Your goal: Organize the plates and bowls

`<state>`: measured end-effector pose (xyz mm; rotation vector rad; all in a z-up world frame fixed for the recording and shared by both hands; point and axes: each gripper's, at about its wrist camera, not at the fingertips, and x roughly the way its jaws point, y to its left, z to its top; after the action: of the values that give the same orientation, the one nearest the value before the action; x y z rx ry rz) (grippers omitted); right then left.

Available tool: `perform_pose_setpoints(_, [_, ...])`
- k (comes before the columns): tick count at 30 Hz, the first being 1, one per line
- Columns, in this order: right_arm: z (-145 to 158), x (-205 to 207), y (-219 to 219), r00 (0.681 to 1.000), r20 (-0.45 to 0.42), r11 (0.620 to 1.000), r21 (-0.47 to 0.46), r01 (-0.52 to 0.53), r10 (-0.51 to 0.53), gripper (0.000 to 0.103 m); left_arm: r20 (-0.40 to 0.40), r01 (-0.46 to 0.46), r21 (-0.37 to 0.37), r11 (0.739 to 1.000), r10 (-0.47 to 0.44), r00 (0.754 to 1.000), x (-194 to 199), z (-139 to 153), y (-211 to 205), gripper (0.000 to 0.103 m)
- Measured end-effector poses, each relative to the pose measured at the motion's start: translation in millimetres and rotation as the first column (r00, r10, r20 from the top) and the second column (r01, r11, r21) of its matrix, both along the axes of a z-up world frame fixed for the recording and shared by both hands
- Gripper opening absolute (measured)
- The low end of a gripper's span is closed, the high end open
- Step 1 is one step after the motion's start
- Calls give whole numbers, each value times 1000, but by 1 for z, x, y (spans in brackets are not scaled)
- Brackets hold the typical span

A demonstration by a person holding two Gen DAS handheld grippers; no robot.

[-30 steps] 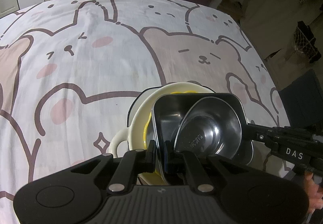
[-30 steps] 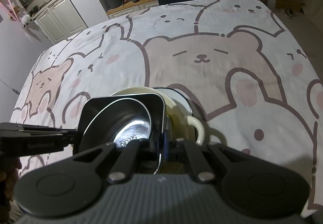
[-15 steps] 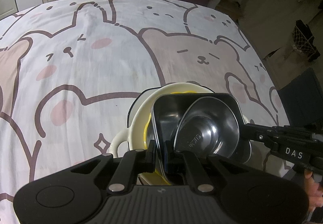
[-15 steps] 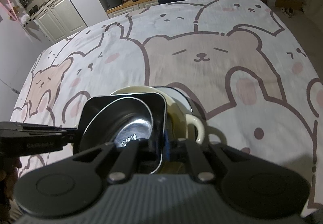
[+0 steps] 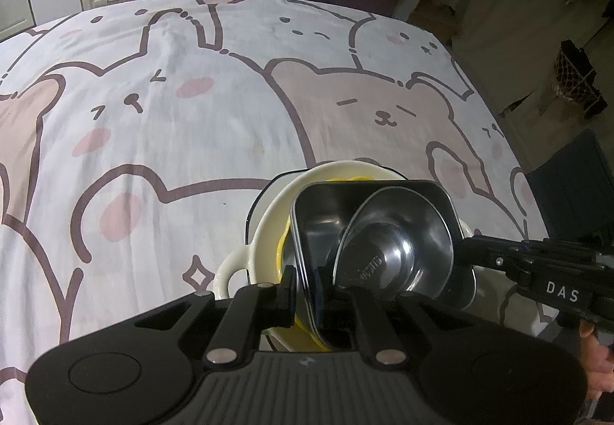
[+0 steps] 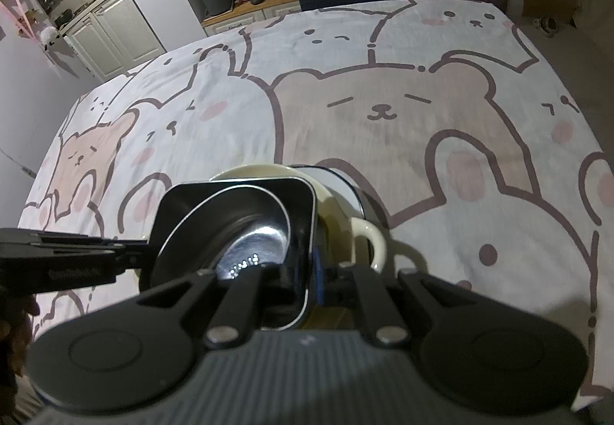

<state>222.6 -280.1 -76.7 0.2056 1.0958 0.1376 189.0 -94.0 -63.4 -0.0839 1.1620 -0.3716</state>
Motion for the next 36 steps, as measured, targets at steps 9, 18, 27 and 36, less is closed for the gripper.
perform_pose_setpoints(9, [15, -9, -6, 999, 46, 1000, -7, 7, -6, 33, 39, -13, 11, 1000, 12, 999, -9, 12, 4, 26])
perform_pose_setpoints(18, [43, -33, -7, 988, 156, 1000, -21, -6, 10, 74, 168, -51, -9, 999, 52, 984, -36, 47, 20, 91])
perform_pose_setpoints(27, [83, -80, -11, 937, 350, 999, -49, 12, 5, 103, 357, -104, -56, 993, 117, 927, -91, 91, 34, 103])
perform_pose_setpoints(36, [96, -136, -21, 876, 481, 999, -36, 41, -18, 103, 507, -152, -10, 988, 136, 851, -153, 96, 34, 103])
